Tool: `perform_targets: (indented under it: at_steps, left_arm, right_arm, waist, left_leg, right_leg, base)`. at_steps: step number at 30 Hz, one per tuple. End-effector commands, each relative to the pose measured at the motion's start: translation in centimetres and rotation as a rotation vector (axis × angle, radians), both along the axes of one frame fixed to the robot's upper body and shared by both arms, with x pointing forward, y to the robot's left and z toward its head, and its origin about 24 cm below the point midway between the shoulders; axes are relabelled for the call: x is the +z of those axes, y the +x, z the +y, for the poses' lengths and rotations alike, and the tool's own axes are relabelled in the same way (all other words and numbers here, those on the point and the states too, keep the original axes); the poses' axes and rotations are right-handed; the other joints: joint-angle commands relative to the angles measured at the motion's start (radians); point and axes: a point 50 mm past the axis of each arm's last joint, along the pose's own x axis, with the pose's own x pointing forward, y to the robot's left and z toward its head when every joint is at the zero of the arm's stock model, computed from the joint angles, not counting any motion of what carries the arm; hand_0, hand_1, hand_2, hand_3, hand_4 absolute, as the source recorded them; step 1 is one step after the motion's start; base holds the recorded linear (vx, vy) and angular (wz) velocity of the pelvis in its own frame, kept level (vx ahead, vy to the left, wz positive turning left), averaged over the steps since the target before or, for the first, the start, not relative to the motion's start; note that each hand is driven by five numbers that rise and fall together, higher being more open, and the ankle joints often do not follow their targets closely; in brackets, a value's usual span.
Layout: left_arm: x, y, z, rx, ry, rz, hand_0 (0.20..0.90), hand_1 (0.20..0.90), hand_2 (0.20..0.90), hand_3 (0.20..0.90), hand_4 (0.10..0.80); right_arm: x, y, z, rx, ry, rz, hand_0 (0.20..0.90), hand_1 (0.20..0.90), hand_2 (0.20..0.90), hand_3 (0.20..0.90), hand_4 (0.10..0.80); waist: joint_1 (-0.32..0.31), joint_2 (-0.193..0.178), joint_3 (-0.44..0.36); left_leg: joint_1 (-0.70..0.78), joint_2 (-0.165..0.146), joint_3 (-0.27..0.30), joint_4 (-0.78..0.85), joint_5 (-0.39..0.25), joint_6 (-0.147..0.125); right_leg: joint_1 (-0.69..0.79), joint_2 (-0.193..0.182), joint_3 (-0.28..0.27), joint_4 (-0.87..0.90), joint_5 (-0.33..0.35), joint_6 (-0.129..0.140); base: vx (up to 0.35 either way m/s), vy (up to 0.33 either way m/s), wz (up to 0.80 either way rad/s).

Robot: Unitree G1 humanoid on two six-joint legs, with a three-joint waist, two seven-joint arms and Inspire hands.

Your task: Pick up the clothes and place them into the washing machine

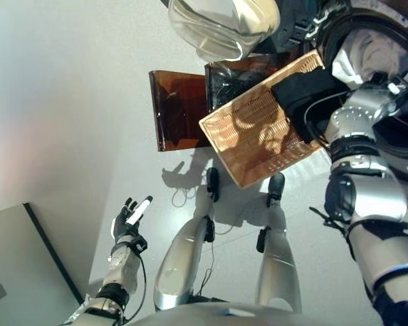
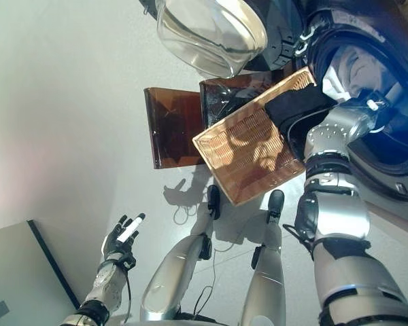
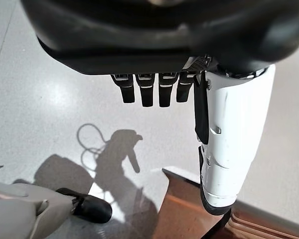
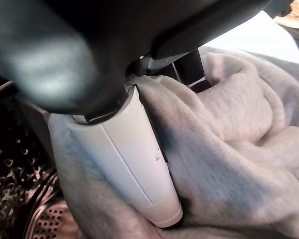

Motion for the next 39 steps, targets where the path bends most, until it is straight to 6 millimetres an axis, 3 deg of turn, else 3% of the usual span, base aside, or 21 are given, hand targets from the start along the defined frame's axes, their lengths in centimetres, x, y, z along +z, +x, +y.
perform_targets:
  at_steps: [1, 13, 22, 26, 29, 35, 39]
  left_arm:
    - [0.8, -0.2, 2.0, 0.015, 0.065, -0.048, 0.9, 0.9, 0.9, 0.9, 0.8]
    - [2.8, 1.5, 0.6, -0.027, 0.008, -0.182, 0.9, 0.9, 0.9, 0.9, 0.8]
    - [3.6, 2.3, -0.1, -0.043, -0.001, -0.229, 0.9, 0.9, 0.9, 0.9, 0.8]
    - [4.6, 2.6, 0.5, -0.029, 0.003, -0.277, 0.9, 0.9, 0.9, 0.9, 0.8]
    - [5.1, 2.9, 0.7, -0.013, 0.003, -0.3, 0.9, 0.9, 0.9, 0.9, 0.8]
    - [4.6, 2.1, 1.5, 0.034, 0.015, -0.283, 0.9, 0.9, 0.9, 0.9, 0.8]
    - [4.1, 1.6, 2.1, 0.065, 0.029, -0.249, 0.9, 0.9, 0.9, 0.9, 0.8]
  right_arm:
    - [8.6, -2.7, -3.4, -0.133, -0.188, -0.15, 0.2, 0.2, 0.2, 0.2, 0.3]
    - [13.8, -5.8, -5.8, -0.244, -0.224, -0.166, 0.2, 0.2, 0.2, 0.2, 0.3]
    - [18.5, -7.9, -5.2, -0.312, -0.315, -0.215, 0.2, 0.2, 0.2, 0.2, 0.3]
    - [22.3, -10.5, -5.1, -0.381, -0.41, -0.24, 0.2, 0.2, 0.2, 0.2, 0.3]
    - [23.8, -12.4, -5.6, -0.446, -0.418, -0.274, 0.2, 0.2, 0.2, 0.2, 0.3]
    - [25.9, -16.4, -6.2, -0.563, -0.355, -0.448, 0.2, 0.2, 0.2, 0.2, 0.3]
    - [25.5, -18.0, -7.5, -0.642, -0.287, -0.441, 0.2, 0.2, 0.2, 0.2, 0.3]
  waist:
    - [0.045, 0.084, -0.06]
    - [0.075, 0.145, -0.023]
    - [0.08, 0.155, -0.028]
    - [0.075, 0.152, -0.022]
    - [0.07, 0.15, -0.012]
    - [0.056, 0.138, -0.025]
    - [0.04, 0.125, -0.029]
  left_leg:
    - [0.022, -0.014, -0.058, -0.011, -0.058, -0.094]
    - [-0.09, -0.002, -0.063, -0.011, -0.02, -0.098]
    - [-0.15, 0.0, -0.064, -0.011, -0.019, -0.103]
    - [-0.175, 0.005, -0.064, -0.011, -0.007, -0.108]
    - [-0.191, 0.007, -0.069, -0.011, -0.003, -0.112]
    - [-0.212, 0.007, -0.081, -0.011, -0.01, -0.121]
    - [-0.218, 0.009, -0.084, -0.011, -0.016, -0.124]
  right_leg:
    - [0.007, 0.016, -0.04, 0.097, -0.097, 0.02]
    - [-0.155, 0.012, -0.035, 0.169, -0.121, 0.019]
    - [-0.252, 0.01, -0.021, 0.217, -0.148, 0.02]
    - [-0.291, 0.012, -0.016, 0.236, -0.149, 0.02]
    - [-0.315, 0.014, -0.018, 0.251, -0.152, 0.02]
    - [-0.349, 0.018, -0.014, 0.29, -0.182, 0.019]
    - [-0.358, 0.024, -0.022, 0.3, -0.186, 0.017]
  base:
    - [0.0, 0.0, 0.0]
    - [-0.044, -0.044, 0.01]
    - [-0.011, -0.003, -0.01]
    - [-0.001, -0.009, 0.0]
    - [-0.006, -0.047, 0.02]
    - [0.013, -0.026, 0.03]
    - [0.014, -0.012, 0.04]
